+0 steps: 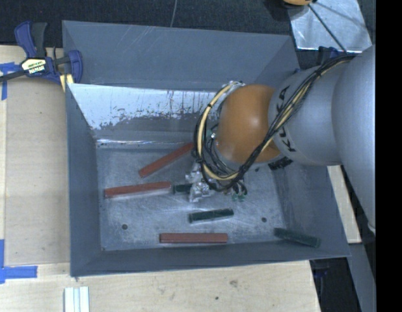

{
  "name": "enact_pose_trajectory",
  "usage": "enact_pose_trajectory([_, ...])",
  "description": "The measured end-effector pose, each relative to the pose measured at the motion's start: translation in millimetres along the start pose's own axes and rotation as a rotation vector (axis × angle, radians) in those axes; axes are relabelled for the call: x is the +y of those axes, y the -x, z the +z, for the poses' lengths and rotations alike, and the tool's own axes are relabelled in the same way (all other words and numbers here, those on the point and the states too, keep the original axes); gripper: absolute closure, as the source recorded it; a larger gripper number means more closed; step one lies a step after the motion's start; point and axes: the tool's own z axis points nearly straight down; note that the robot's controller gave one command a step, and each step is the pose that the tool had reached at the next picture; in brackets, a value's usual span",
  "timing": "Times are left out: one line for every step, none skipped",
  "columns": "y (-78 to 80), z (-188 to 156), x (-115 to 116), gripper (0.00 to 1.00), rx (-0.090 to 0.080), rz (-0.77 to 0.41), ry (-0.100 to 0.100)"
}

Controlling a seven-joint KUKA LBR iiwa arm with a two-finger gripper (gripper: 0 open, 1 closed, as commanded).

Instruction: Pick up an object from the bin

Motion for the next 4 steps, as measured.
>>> enact_pose_trajectory([-1.4, -4, 0, 1.0, 0.006, 0.0, 0.0])
enact_pose_trajectory([-5.5, -20, 0, 1.0, 0.024, -0.001, -0.001])
enact_pose_trajectory([-4.3, -39, 0, 1.0, 0.022, -0.001, -0.001])
enact_pose_trajectory([-2.9, -50, 0, 1.0, 0.017, -0.001, -0.001])
